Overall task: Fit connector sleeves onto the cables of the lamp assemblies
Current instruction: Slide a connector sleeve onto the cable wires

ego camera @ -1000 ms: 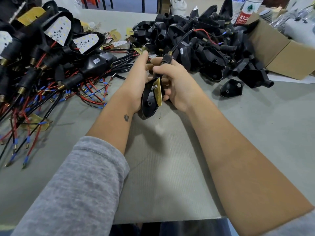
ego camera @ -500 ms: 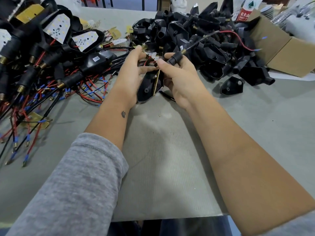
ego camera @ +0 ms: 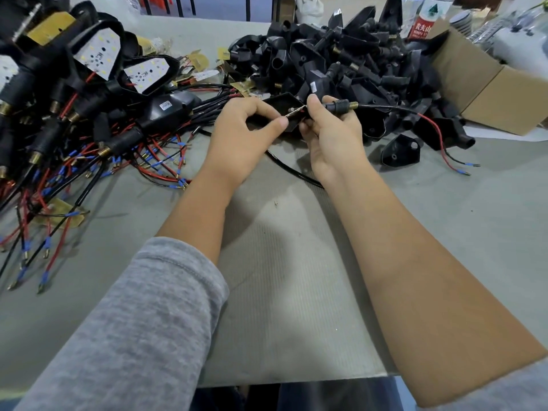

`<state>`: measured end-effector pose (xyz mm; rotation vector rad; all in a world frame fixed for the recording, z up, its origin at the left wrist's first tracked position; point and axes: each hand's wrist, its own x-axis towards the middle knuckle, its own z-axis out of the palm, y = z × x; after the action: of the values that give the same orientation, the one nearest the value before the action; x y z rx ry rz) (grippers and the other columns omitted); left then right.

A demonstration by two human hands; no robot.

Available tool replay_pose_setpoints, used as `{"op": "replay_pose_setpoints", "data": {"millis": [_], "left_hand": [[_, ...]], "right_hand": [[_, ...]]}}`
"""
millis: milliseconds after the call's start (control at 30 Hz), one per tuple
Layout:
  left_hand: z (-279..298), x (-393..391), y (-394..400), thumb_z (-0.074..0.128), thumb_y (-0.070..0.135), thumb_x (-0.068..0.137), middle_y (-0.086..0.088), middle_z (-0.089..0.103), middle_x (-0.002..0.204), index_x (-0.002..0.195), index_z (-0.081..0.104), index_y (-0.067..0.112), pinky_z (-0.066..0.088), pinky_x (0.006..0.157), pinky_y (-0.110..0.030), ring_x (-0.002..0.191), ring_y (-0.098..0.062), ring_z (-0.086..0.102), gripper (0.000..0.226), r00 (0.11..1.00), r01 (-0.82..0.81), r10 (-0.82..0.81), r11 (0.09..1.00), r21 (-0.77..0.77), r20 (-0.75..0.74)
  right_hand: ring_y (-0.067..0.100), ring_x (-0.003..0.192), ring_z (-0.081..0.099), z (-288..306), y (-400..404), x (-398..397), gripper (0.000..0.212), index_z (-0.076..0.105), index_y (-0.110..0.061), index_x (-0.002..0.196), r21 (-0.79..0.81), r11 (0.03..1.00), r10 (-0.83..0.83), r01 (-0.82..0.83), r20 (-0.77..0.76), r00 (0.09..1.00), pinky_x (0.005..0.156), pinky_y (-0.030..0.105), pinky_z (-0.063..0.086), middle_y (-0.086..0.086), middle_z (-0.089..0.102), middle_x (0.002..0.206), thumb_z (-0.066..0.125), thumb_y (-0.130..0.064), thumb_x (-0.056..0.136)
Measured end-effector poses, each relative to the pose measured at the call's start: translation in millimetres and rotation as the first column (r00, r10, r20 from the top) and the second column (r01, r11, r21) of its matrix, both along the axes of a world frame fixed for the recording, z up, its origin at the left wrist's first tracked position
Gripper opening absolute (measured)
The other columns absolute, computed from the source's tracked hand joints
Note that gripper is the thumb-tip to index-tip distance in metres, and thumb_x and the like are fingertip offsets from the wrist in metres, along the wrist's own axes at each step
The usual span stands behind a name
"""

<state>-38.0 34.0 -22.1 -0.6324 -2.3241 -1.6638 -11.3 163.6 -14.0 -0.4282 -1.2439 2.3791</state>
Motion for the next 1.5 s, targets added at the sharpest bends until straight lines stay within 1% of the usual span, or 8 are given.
{"op": "replay_pose_setpoints", "data": {"millis": [133, 333, 633, 800, 1100, 1267, 1400, 1500], "left_hand": [[-4.7, -5.4, 0.9, 0.07, 0.023, 0.088, -0.007, 0.066, 0.106, 0.086, 0.07, 0.017, 0.054, 0.08, -0.026, 0.088, -0.012, 0.065, 0.006, 0.997, 0.001, -0.007, 0.997, 0.079, 0.073], [-3.9, -6.4, 4.5, 0.062, 0.021, 0.095, 0.005, 0.061, 0.101, 0.076, 0.065, 0.019, 0.057, 0.07, -0.021, 0.085, -0.005, 0.064, 0.019, 0.977, -0.04, -0.01, 0.973, 0.229, 0.214], [-0.8, -3.2, 3.2, 0.06, 0.014, 0.096, 0.002, 0.06, 0.098, 0.071, 0.061, 0.008, 0.056, 0.065, -0.02, 0.093, -0.017, 0.063, 0.025, 0.952, -0.058, -0.033, 0.957, 0.284, 0.305], [1.2, 0.1, 4.0, 0.057, 0.019, 0.097, 0.003, 0.057, 0.085, 0.074, 0.057, 0.011, 0.061, 0.069, -0.035, 0.061, -0.005, 0.062, 0.024, 0.954, -0.108, 0.051, 0.978, 0.18, 0.295], [2.3, 3.4, 4.2, 0.047, 0.016, 0.097, 0.004, 0.039, 0.068, 0.076, 0.048, 0.01, 0.06, 0.075, -0.046, 0.046, 0.0, 0.052, 0.022, 0.955, -0.117, 0.069, 0.981, 0.155, 0.288], [-0.1, 2.4, 3.0, 0.059, 0.015, 0.096, 0.004, 0.046, 0.076, 0.074, 0.049, 0.015, 0.058, 0.063, -0.025, 0.066, -0.003, 0.054, 0.024, 0.978, -0.11, 0.053, 0.953, 0.283, 0.203], [-1.6, -0.4, -0.3, 0.065, 0.004, 0.09, -0.005, 0.054, 0.085, 0.085, 0.042, 0.018, 0.057, 0.06, -0.027, 0.08, -0.017, 0.064, 0.027, 0.985, -0.109, 0.048, 0.916, 0.385, 0.164], [-0.3, -3.2, -4.9, 0.069, 0.001, 0.086, -0.007, 0.066, 0.092, 0.092, 0.042, 0.02, 0.057, 0.059, -0.028, 0.079, -0.014, 0.07, 0.033, 0.977, -0.155, 0.059, 0.86, 0.486, 0.207]], "right_hand": [[0.011, 0.077, 0.061, -1.3, -1.3, 0.5, 0.025, 0.048, -0.007, 0.111, 0.03, 0.999, 0.015, -0.015, -0.003, 1.0, 0.07, 0.021, 0.053, 0.006, 0.06, 0.095, 0.064, -0.003, 0.092], [0.012, 0.079, 0.059, -3.0, -5.3, 0.3, 0.024, 0.049, -0.009, 0.108, 0.081, 0.996, 0.023, -0.023, -0.009, 1.0, 0.071, 0.022, 0.053, 0.003, 0.059, 0.092, 0.064, -0.002, 0.091], [0.007, 0.068, 0.06, -5.9, -5.6, -2.8, 0.02, 0.051, -0.012, 0.099, 0.09, 0.996, 0.006, -0.005, -0.012, 1.0, 0.064, 0.02, 0.05, -0.001, 0.061, 0.084, 0.066, -0.003, 0.09], [0.008, 0.068, 0.061, -6.8, -5.5, -3.9, 0.019, 0.052, -0.012, 0.094, 0.107, 0.994, -0.009, 0.009, -0.004, 1.0, 0.059, 0.019, 0.05, -0.001, 0.062, 0.082, 0.069, -0.005, 0.089], [0.01, 0.068, 0.058, -8.5, -5.4, -4.7, 0.018, 0.055, -0.013, 0.094, 0.193, 0.981, -0.013, 0.01, 0.016, 1.0, 0.061, 0.021, 0.048, -0.001, 0.061, 0.082, 0.071, -0.008, 0.087], [0.012, 0.07, 0.06, -6.6, -4.9, -2.6, 0.021, 0.052, -0.01, 0.101, 0.099, 0.995, 0.034, -0.033, -0.006, 0.999, 0.064, 0.022, 0.051, 0.005, 0.063, 0.09, 0.068, -0.004, 0.089], [0.013, 0.072, 0.063, -5.5, -5.6, -0.6, 0.022, 0.052, -0.007, 0.106, 0.079, 0.995, 0.06, -0.058, -0.029, 0.998, 0.066, 0.023, 0.054, 0.006, 0.065, 0.089, 0.066, -0.002, 0.089], [0.014, 0.071, 0.064, -2.3, -5.7, 0.0, 0.011, 0.057, -0.007, 0.101, 0.092, 0.99, 0.11, -0.108, -0.018, 0.994, 0.068, 0.024, 0.055, 0.005, 0.067, 0.084, 0.063, -0.013, 0.094]]}}
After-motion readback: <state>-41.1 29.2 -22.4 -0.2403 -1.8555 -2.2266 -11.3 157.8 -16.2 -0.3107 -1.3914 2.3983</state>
